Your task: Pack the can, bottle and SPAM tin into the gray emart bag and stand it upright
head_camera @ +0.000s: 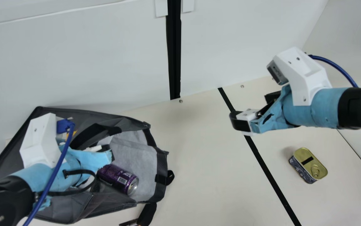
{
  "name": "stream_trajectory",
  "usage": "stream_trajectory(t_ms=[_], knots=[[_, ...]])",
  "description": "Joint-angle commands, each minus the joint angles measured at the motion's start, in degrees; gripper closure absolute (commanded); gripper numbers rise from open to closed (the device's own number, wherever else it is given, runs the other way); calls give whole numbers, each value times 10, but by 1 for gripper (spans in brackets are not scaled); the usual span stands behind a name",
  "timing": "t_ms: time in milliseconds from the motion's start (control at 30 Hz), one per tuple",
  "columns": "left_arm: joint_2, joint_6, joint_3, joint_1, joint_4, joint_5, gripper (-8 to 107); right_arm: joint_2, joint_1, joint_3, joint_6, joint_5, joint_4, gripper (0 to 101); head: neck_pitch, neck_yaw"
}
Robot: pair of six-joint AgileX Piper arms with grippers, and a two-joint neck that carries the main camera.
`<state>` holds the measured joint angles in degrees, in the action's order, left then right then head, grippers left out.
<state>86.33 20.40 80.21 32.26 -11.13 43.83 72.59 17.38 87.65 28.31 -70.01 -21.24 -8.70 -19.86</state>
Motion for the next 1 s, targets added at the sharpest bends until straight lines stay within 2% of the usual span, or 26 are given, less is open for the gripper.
stream_trajectory(t_ms=[0,533,967], knots=[[0,0,0,0,0,0,107,-4,4,0,-8,1,22,6,-13,-1],[0,0,0,0,0,0,107,-47,13,-8,-88,1,152,6,-13,-1],[0,0,0,0,0,0,107,-86,9,-45,-166,1,234,6,-13,-1]])
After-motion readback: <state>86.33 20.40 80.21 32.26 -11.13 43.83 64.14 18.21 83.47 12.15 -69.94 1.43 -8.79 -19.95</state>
